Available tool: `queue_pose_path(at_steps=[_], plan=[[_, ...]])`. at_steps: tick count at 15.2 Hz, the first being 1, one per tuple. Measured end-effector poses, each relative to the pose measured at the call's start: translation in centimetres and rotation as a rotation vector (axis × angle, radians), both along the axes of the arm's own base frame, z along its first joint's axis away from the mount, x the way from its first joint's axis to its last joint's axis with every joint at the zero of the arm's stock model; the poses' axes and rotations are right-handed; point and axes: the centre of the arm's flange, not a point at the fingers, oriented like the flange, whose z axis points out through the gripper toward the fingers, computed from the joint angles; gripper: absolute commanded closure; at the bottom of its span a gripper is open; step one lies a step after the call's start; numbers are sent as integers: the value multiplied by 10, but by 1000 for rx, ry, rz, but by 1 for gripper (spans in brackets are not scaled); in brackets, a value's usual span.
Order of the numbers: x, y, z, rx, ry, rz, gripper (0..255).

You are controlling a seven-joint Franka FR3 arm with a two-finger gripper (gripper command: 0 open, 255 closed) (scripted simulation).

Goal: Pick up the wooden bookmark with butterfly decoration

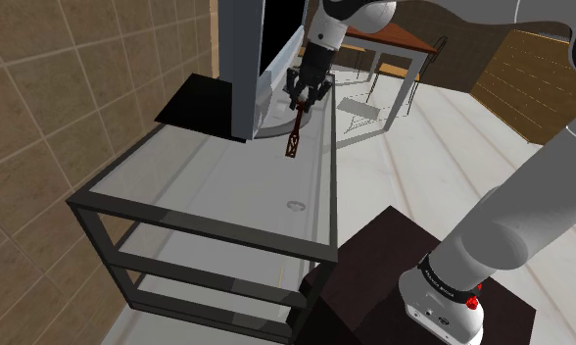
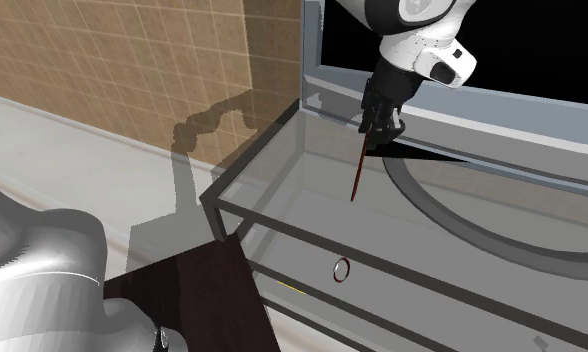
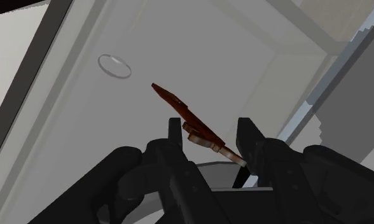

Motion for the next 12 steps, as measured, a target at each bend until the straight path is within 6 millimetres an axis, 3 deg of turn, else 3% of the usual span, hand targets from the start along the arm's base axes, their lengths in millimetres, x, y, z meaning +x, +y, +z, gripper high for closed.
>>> queue_pose_path(at_steps=[7, 12], plan=[[0, 0, 0, 0, 1, 0, 255], [-1, 1, 20, 0, 1, 0, 255]])
